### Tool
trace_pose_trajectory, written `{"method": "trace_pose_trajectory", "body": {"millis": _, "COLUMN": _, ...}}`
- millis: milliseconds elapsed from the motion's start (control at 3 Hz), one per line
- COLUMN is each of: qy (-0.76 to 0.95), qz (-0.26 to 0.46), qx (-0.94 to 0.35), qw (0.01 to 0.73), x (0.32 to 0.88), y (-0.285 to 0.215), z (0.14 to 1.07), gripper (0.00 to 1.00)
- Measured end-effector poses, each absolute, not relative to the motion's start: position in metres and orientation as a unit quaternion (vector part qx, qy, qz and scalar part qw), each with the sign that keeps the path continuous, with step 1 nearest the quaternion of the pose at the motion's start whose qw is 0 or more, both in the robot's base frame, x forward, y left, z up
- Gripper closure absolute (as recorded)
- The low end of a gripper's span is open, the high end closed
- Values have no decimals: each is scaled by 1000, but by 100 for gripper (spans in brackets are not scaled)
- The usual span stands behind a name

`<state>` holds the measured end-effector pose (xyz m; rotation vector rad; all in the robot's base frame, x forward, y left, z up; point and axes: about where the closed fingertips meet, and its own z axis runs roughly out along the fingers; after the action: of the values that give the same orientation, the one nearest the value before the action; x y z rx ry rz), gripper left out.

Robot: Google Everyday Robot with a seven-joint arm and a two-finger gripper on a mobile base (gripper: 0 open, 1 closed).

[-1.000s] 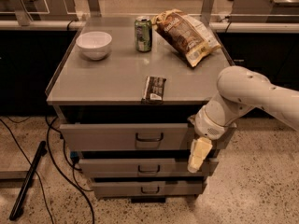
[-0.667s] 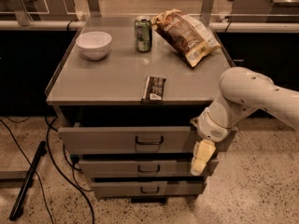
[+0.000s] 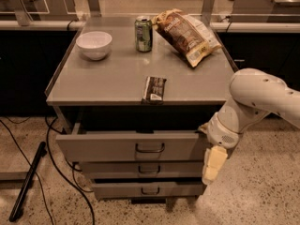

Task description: Open top drawer

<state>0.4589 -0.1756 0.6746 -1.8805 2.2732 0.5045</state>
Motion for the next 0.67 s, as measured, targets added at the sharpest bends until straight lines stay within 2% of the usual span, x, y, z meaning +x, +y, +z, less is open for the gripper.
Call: {"method": "trace_pose_trajectory", "body": {"millis": 667, "qy": 755, "qz": 208, "qx": -620, "qw": 42, "x": 413, "y": -196, "z": 688, "gripper": 0}}
